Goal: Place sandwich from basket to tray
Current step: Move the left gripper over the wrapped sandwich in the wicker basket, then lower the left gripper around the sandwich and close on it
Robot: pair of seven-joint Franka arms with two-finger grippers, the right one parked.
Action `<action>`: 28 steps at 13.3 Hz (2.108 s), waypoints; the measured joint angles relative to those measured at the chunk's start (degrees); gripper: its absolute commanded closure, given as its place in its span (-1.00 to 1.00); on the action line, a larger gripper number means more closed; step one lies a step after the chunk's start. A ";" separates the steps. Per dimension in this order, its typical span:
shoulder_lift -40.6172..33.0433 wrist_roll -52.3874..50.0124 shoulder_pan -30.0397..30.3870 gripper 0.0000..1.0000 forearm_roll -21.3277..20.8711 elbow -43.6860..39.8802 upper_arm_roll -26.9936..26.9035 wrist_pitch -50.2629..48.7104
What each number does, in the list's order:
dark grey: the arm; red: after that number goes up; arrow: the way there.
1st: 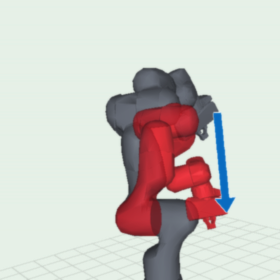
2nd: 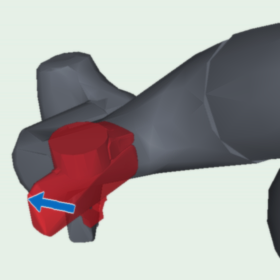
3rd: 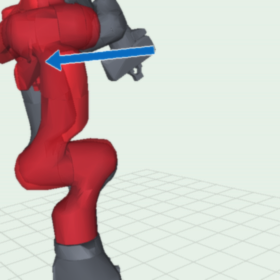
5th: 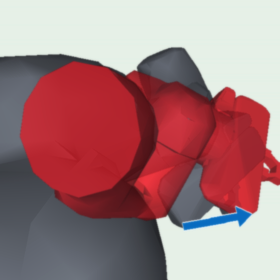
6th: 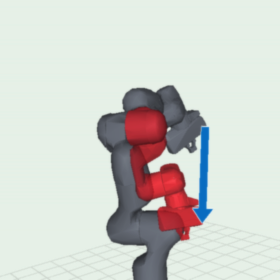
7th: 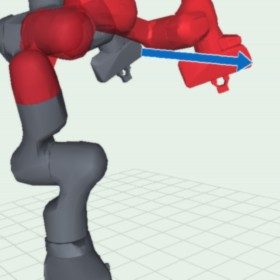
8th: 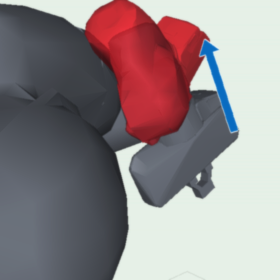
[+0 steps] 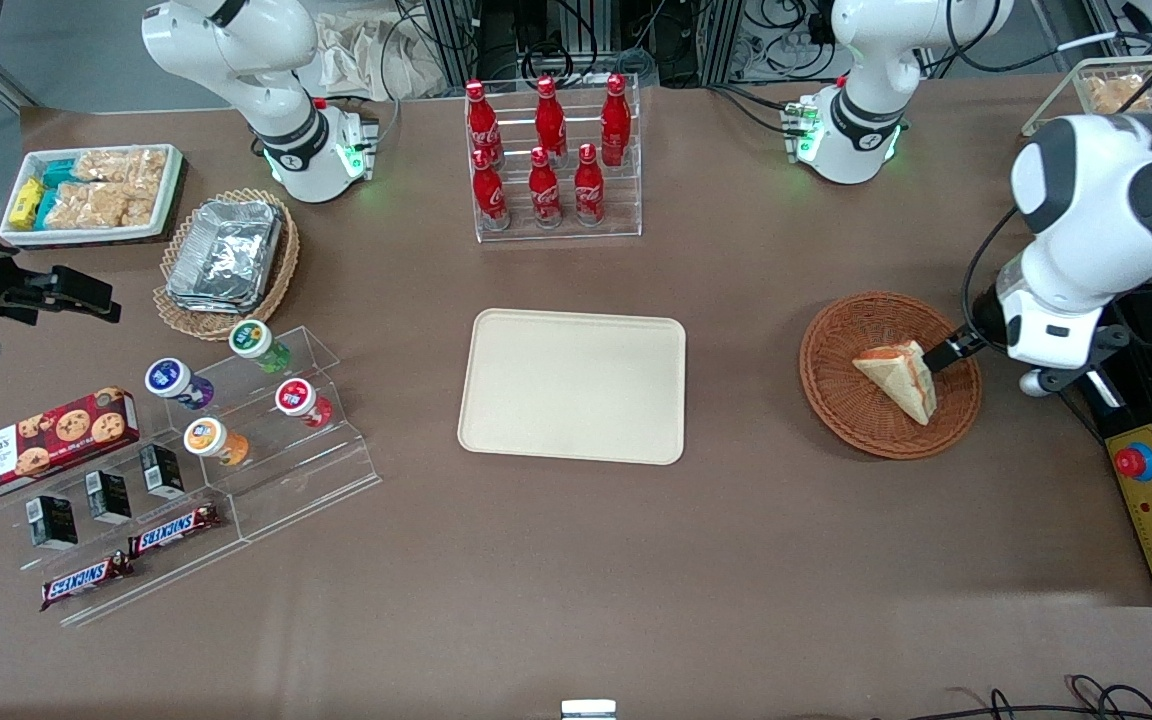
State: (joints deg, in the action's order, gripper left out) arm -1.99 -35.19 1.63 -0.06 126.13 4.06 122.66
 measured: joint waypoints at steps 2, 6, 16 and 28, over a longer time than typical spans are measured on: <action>0.18 -4.10 0.01 -1.00 0.00 2.16 -0.01 2.45; 1.95 -10.34 0.01 -1.00 0.00 8.48 -0.02 13.10; 8.93 -12.07 0.02 0.74 0.00 14.26 -0.97 23.76; 5.75 -7.23 -0.05 1.00 -1.47 -0.32 -2.14 2.80</action>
State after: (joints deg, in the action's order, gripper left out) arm 3.76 -42.42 1.58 -1.53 125.81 1.93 125.47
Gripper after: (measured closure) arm 0.758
